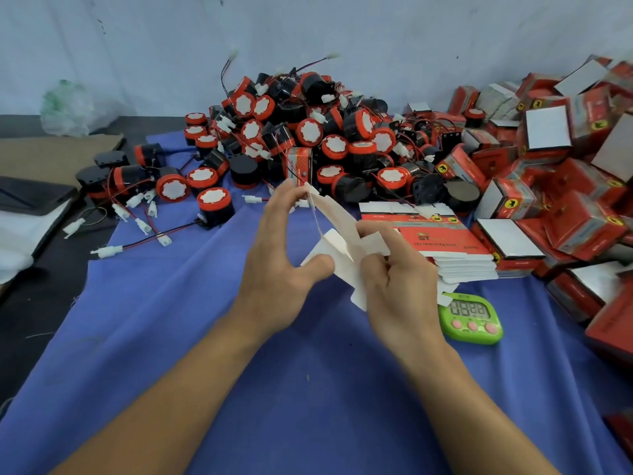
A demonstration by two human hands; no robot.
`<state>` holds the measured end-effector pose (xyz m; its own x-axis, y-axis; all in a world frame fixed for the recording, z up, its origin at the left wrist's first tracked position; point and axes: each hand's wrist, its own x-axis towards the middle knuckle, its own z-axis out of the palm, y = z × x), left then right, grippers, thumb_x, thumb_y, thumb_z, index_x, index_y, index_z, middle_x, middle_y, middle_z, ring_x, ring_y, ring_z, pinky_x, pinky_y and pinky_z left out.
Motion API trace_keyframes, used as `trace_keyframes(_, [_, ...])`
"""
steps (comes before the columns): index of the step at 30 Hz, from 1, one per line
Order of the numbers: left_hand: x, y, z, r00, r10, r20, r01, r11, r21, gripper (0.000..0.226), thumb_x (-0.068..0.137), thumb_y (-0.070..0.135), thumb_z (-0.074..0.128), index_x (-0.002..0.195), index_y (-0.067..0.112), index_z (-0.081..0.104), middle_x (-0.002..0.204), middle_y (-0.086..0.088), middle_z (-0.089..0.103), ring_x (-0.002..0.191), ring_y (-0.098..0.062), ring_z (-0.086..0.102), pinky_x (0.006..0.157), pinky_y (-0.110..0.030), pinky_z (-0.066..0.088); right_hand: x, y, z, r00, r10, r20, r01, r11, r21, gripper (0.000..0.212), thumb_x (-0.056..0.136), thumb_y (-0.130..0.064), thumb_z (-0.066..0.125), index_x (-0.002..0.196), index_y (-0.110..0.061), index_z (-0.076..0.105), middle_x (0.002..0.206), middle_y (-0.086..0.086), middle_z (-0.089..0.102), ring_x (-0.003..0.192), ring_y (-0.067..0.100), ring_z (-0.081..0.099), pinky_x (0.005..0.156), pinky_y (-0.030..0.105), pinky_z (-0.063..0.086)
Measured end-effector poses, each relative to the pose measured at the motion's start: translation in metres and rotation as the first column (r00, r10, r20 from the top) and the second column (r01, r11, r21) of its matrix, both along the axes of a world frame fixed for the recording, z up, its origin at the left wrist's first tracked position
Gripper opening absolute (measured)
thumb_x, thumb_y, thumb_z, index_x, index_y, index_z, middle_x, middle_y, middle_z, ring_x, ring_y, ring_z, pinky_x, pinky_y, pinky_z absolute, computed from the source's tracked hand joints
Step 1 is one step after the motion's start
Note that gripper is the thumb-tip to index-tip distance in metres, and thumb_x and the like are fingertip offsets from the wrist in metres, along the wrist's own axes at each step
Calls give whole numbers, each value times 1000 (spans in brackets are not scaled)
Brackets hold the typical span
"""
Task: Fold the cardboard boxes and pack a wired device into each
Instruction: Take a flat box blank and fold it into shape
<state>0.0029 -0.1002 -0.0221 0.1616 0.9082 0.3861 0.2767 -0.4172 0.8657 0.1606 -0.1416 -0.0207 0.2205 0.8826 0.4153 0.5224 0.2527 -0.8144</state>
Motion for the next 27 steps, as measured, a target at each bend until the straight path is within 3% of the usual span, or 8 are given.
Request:
trace_keyframes(3, [-3,-2,0,994,-108,8,109,994,-29,81,70,35,63,147,35,39,145,21,51,144,-7,43,118,-38,38,3,0,-1,994,-57,-90,59,998,24,38,84,-13,42,102,-37,65,76,-6,62,66,12,49,55,21,37])
trace_keyframes(7, [-3,-6,1,980,-172,-95,171,985,-16,74,68,39,59,141,36,46,136,21,57,132,-11,53,104,-34,44,6,2,2,961,-145,-237,165,984,66,30,86,-15,45,97,-35,63,81,-10,63,68,10,51,57,27,40])
trace_keyframes(11, [-3,-7,2,943,-308,-128,297,950,-97,78,80,60,60,151,34,42,149,10,54,140,-17,50,113,-50,42,11,6,1,946,-127,-298,140,990,22,22,83,-15,44,90,-27,61,75,0,60,68,21,49,59,38,40])
trace_keyframes(14, [-3,-5,1,940,-297,-169,283,954,-101,78,80,64,62,149,34,42,142,17,58,134,-8,53,109,-38,45,15,9,0,956,-54,-290,57,998,2,25,83,-13,43,86,-29,61,75,-6,60,68,11,47,57,32,38])
trace_keyframes(17, [3,-6,-4,973,-154,-171,143,987,-75,46,86,63,59,125,41,48,96,36,64,91,8,60,78,-12,43,17,11,-1,968,16,-249,-23,999,-26,28,82,-16,45,87,-37,62,69,-9,53,65,7,43,56,23,35])
trace_keyframes(19, [7,-5,-6,985,-94,-147,83,993,-80,31,91,60,58,115,42,49,81,37,59,78,8,55,69,-8,39,18,12,0,959,27,-283,-45,997,-58,27,84,-19,49,89,-38,66,68,-7,51,66,8,43,58,27,37])
trace_keyframes(22, [11,-2,-6,996,-55,-65,47,992,-119,27,90,57,60,109,39,55,91,27,66,83,1,60,69,-10,43,20,11,3,913,83,-400,-130,987,-92,22,97,-36,50,97,-34,71,77,-5,60,69,10,47,60,33,40])
trace_keyframes(27, [12,7,-9,998,40,58,-28,980,-199,30,81,52,68,108,40,64,105,22,73,100,-3,67,77,-18,52,20,8,1,861,187,-472,-279,952,-130,56,100,-62,28,116,-34,75,96,0,72,77,11,51,78,37,48])
